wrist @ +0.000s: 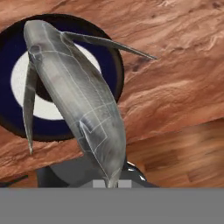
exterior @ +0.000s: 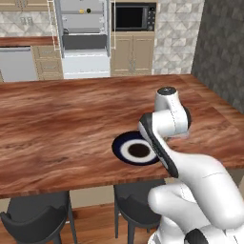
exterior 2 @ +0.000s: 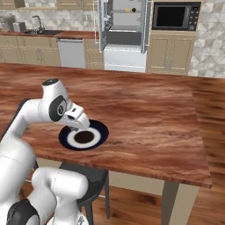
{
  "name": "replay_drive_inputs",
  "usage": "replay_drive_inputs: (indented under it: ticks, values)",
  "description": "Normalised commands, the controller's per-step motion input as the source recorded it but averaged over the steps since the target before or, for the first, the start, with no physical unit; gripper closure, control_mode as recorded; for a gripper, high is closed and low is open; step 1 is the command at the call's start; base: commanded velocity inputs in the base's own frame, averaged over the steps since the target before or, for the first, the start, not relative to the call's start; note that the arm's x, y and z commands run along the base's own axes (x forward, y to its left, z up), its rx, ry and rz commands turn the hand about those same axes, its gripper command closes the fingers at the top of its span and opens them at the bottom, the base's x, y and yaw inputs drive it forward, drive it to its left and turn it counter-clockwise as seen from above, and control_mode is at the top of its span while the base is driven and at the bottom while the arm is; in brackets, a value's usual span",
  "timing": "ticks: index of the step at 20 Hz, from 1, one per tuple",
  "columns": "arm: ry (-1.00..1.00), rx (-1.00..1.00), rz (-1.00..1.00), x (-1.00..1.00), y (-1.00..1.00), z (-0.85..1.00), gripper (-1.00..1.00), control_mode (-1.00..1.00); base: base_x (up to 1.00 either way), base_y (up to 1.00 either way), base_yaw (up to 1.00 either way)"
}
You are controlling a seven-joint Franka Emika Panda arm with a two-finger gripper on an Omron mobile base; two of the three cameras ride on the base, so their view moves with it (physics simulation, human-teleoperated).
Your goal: Take the cheese, fish, and avocado from the fridge and place them on the plate on the dining counter to create an appetizer plate.
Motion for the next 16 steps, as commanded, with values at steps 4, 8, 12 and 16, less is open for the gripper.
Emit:
replay_drive_inputs:
  ticks: [4, 8, 12, 16]
  values:
    - [0.08, 0.00, 0.00, 0.52, -0.27, -0.44, 1.00, -1.00, 0.00, 0.00, 0.00]
    - [0.12, 0.00, 0.00, 0.56, -0.14, -0.60, 1.00, -1.00, 0.00, 0.00, 0.00]
    - [0.12, 0.00, 0.00, 0.67, -0.01, -0.64, 1.00, -1.00, 0.00, 0.00, 0.00]
    - [0.13, 0.00, -0.01, 0.63, 0.00, -0.54, 1.00, -1.00, 0.00, 0.00, 0.00]
